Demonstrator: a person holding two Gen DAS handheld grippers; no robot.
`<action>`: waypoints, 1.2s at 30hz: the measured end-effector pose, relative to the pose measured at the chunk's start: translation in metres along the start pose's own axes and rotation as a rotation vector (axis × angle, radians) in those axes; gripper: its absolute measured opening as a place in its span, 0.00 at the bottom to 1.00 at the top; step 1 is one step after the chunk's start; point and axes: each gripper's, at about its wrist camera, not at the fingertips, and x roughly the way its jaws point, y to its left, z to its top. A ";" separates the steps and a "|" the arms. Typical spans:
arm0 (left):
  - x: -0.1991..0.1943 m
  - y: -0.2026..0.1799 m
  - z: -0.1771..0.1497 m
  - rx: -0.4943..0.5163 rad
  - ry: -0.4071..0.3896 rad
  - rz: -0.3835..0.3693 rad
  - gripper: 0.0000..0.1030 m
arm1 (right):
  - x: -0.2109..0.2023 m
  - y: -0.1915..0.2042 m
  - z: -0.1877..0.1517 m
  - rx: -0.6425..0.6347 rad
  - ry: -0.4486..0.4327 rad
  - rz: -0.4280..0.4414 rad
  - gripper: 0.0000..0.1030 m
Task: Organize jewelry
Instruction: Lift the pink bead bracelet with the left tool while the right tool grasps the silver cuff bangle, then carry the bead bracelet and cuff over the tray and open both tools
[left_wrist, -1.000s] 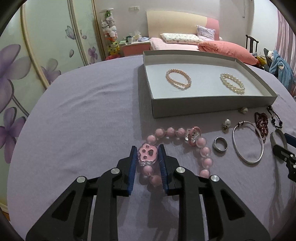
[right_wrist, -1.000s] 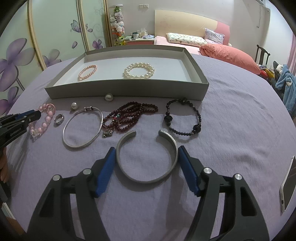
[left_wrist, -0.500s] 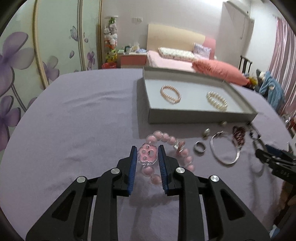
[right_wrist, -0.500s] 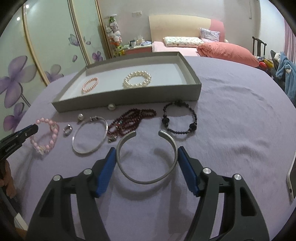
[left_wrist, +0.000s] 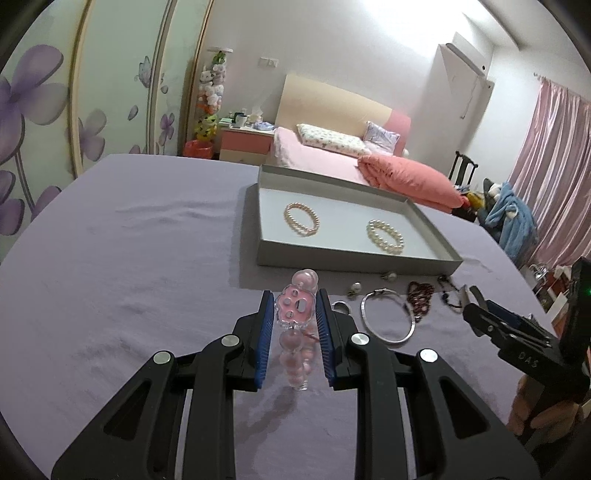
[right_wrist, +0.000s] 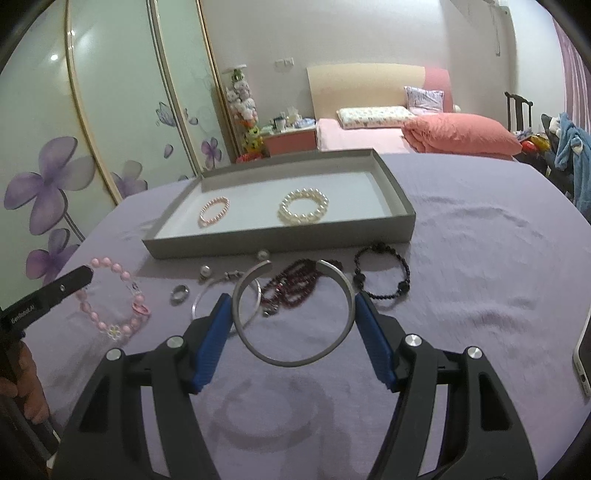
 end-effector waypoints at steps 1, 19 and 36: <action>-0.001 -0.001 0.000 -0.004 -0.004 -0.006 0.23 | -0.002 0.002 0.000 0.000 -0.011 0.002 0.63; -0.022 -0.033 0.008 0.009 -0.197 0.023 0.23 | -0.041 0.029 0.014 -0.061 -0.284 -0.057 0.63; -0.022 -0.067 0.022 0.138 -0.335 0.161 0.23 | -0.059 0.034 0.045 -0.106 -0.494 -0.185 0.63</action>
